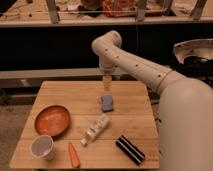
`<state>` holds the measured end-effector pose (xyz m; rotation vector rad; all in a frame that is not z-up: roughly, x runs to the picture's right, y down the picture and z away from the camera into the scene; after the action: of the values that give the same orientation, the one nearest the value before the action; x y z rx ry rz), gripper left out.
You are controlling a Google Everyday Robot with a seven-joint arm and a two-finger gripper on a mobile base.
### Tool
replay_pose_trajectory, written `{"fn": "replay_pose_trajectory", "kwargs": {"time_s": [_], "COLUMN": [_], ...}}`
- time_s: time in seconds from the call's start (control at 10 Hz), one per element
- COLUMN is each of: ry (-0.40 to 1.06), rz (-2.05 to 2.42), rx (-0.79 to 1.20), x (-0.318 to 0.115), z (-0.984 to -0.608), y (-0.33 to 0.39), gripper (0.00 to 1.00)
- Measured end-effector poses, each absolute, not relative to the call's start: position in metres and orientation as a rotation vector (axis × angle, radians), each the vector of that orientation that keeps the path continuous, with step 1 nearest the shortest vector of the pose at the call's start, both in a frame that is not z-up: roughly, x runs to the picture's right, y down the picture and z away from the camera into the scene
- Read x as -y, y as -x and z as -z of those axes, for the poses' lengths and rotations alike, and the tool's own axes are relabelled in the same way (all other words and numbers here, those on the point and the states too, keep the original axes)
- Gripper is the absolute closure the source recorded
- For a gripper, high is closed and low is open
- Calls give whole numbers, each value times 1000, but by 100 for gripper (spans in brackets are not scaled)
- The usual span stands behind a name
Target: Move the arm in a circular motion
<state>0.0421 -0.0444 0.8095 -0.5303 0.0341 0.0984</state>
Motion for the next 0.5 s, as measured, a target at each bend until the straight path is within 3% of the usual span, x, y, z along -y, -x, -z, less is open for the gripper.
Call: {"fn": "replay_pose_trajectory", "kwargs": {"time_s": [0.5], "ry": [543], "rz": [-269], "rx": [-147], "x": [-12], "z": [-758], "y": [-174], "gripper": [20]}}
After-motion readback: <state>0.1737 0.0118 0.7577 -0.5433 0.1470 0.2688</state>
